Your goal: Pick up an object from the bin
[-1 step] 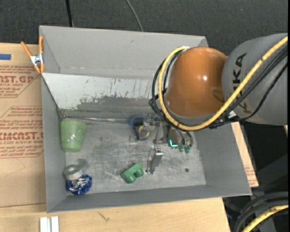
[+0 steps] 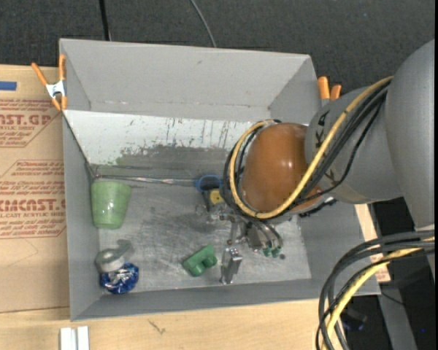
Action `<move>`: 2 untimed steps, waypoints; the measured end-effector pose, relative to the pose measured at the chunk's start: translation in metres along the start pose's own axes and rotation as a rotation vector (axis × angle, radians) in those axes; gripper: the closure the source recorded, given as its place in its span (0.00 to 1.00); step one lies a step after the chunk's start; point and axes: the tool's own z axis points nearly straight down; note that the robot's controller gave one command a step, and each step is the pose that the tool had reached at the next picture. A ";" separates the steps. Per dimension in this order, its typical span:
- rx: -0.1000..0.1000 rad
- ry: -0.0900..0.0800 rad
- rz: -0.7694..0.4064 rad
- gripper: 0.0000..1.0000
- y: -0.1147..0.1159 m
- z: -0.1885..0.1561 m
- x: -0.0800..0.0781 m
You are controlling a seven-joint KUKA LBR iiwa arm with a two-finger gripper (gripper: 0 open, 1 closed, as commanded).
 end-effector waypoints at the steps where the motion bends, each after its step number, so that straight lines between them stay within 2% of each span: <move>1: 0.007 -0.030 -0.415 0.00 0.038 0.021 0.011; 2: 0.002 -0.028 -0.415 1.00 0.040 0.021 0.012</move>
Offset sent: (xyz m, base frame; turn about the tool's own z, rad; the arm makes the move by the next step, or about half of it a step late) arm -0.0224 0.0363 -0.0254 -0.4161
